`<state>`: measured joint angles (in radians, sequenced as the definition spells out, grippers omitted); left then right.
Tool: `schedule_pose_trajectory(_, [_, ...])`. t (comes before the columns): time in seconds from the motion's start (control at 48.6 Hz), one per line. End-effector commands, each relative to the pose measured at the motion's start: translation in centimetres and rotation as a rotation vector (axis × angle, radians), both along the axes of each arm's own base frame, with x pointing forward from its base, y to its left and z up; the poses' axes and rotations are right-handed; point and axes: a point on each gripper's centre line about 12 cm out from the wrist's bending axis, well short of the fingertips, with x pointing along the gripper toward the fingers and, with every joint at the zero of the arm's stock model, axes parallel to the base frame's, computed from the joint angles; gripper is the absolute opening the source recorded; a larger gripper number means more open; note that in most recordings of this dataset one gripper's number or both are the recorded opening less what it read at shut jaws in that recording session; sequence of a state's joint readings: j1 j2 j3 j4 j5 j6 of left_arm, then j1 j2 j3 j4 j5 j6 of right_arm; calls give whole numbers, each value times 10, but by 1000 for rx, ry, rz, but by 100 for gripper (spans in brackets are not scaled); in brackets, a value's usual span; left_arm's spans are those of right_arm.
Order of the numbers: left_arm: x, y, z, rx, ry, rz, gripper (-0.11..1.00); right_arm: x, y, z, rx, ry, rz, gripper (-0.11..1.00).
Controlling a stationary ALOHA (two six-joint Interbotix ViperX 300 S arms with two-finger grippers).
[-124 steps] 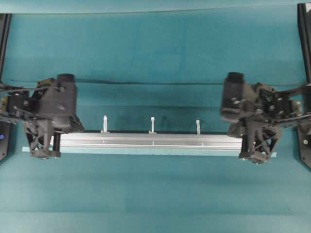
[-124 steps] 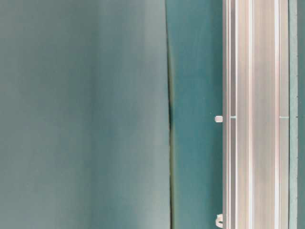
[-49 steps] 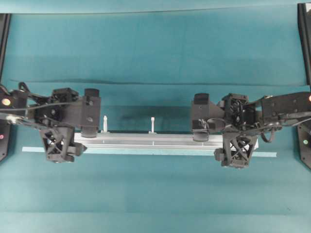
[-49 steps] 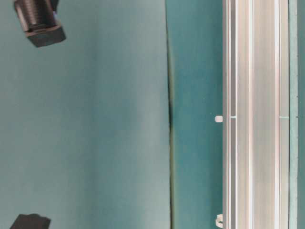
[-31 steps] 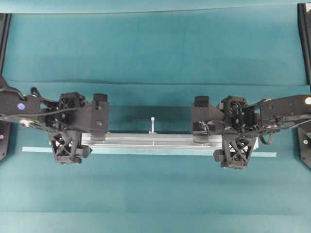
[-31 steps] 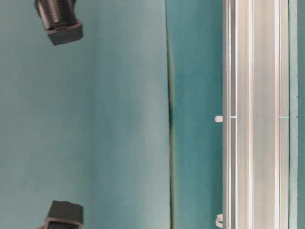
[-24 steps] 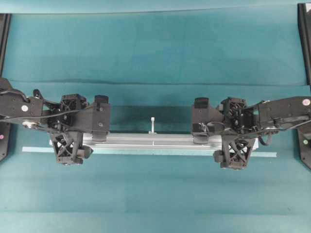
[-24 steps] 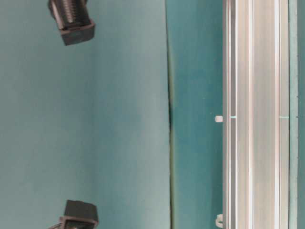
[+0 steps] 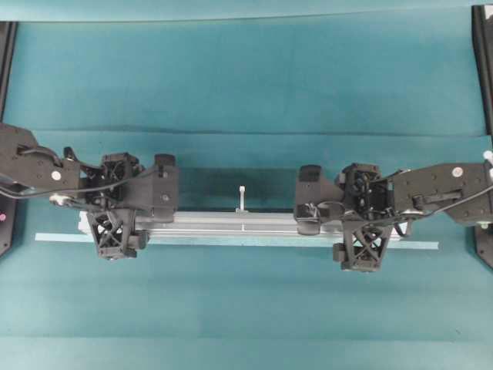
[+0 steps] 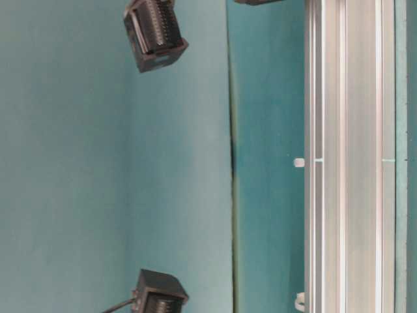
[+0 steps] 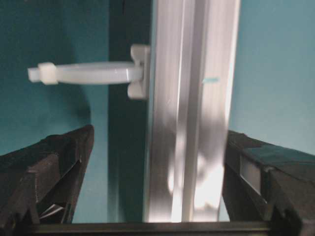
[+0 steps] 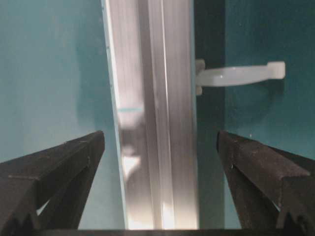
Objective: Lift the large metal rail with both hands.
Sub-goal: 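Close both grippers on the silver rail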
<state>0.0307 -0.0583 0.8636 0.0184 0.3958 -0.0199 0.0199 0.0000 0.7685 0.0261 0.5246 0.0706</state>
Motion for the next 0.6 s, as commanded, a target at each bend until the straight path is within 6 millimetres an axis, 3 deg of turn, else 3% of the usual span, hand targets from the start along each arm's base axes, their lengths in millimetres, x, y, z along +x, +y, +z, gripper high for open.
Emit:
schedule_pose_trajectory(0.0, [3,0,2,1,-18,0,94,2,1,-4,-3,3,11,97])
schedule_pose_trajectory(0.391, [4,0,3,2,-34,-3,90,2,-1,-4,-2,6,2,94])
schedule_pose_trajectory(0.473, [5,-1,3,2,-38,-5,77,3,-1,-5,-3,8,3,81])
schedule_pose_trajectory(0.576, [6,-2,4,3,-49,-12,49,3,-1,-5,-3,9,5,52])
